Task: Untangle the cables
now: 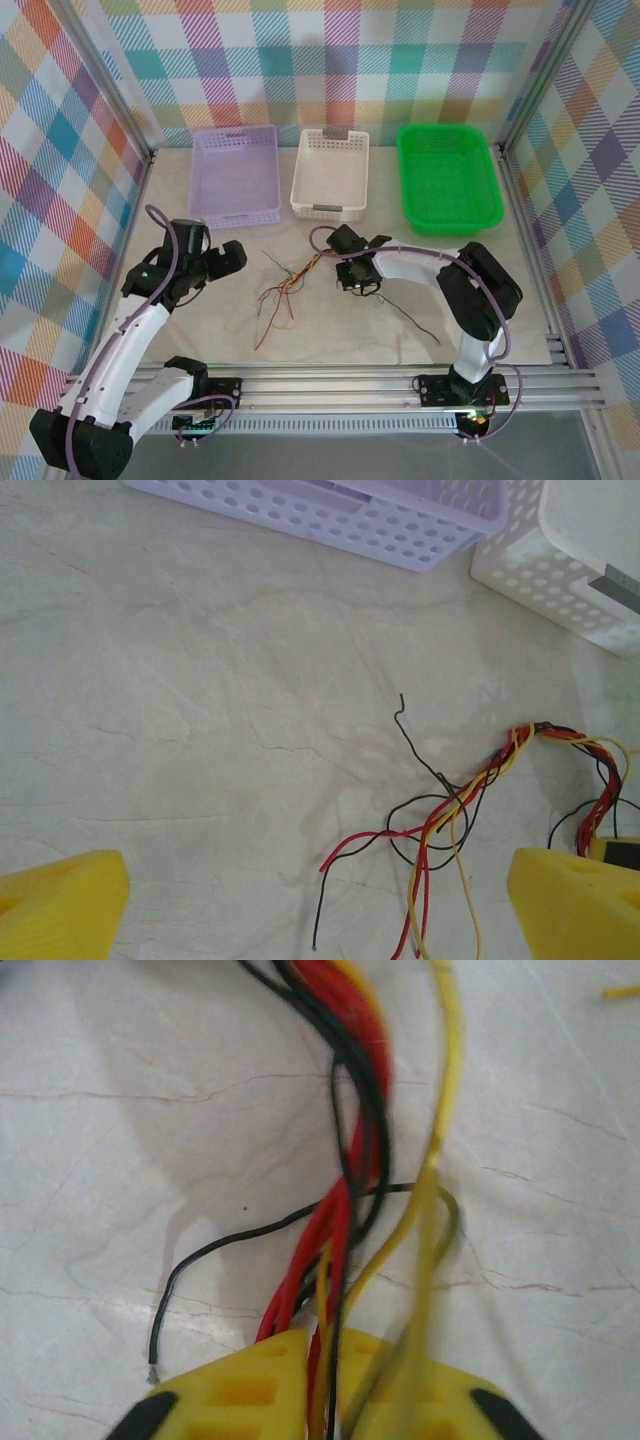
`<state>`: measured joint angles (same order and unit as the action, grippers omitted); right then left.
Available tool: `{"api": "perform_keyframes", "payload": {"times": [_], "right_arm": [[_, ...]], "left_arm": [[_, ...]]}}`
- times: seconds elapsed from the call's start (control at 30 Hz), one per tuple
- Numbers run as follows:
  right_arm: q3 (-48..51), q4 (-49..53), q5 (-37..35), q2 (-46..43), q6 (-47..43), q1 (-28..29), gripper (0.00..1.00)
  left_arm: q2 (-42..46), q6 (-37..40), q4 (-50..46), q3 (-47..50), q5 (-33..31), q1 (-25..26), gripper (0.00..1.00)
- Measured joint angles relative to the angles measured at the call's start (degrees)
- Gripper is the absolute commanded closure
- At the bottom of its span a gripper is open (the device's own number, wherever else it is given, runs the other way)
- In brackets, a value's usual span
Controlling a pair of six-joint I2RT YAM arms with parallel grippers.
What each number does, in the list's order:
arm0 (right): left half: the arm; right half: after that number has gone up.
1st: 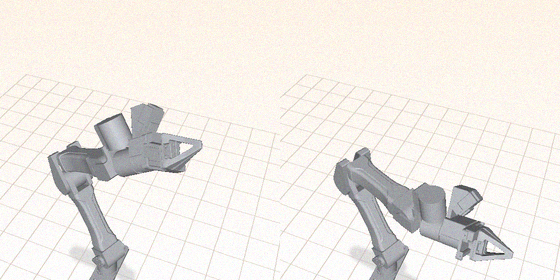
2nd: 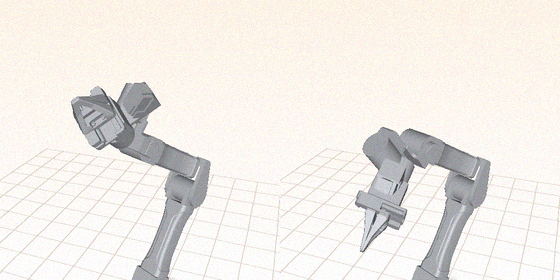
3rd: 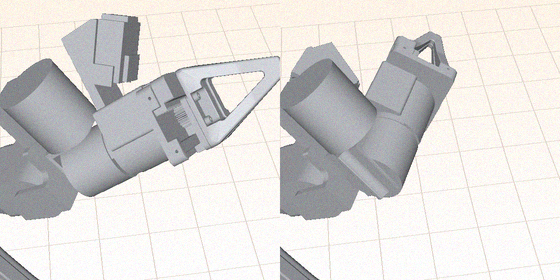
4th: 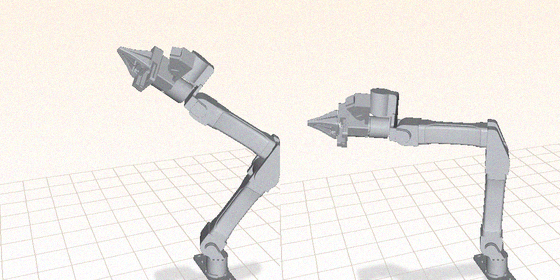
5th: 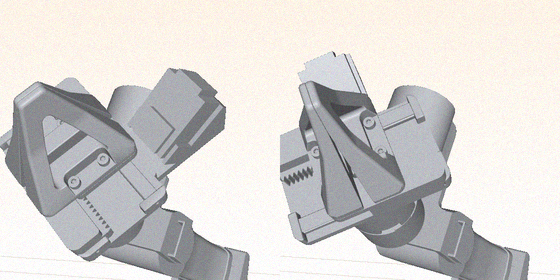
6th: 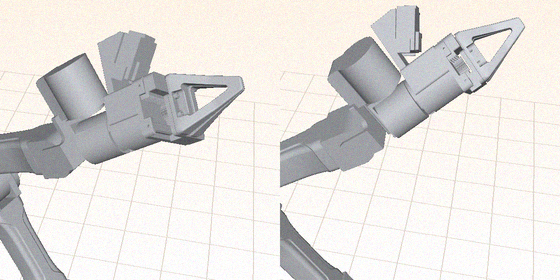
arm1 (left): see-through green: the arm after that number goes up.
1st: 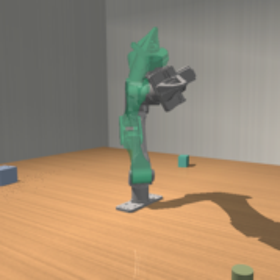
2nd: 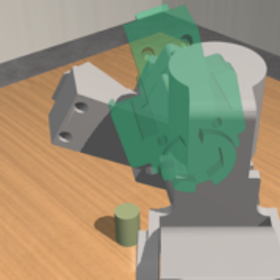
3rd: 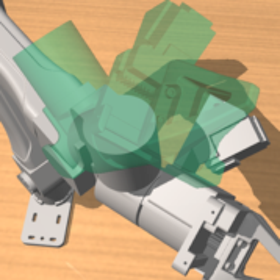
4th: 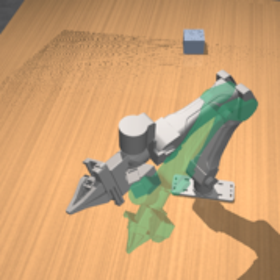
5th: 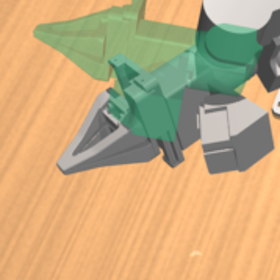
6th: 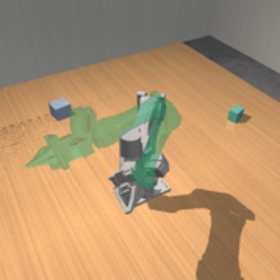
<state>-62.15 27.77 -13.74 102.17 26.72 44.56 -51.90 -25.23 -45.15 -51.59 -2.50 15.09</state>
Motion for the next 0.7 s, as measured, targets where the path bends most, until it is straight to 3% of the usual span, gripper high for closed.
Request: {"api": "perform_keyframes", "payload": {"times": [0.33,0.7], "right_arm": [[-4.52,2.75,2.78,-7.98,-7.06,-0.70,1.00],[-10.56,7.28,10.54,-12.37,-14.43,-1.73,1.00]], "left_arm": [[-0.11,0.66,0.28,-0.11,2.05,0.90,0.03],[-0.81,1.07,4.90,-0.11,12.66,1.09,0.03]]}}
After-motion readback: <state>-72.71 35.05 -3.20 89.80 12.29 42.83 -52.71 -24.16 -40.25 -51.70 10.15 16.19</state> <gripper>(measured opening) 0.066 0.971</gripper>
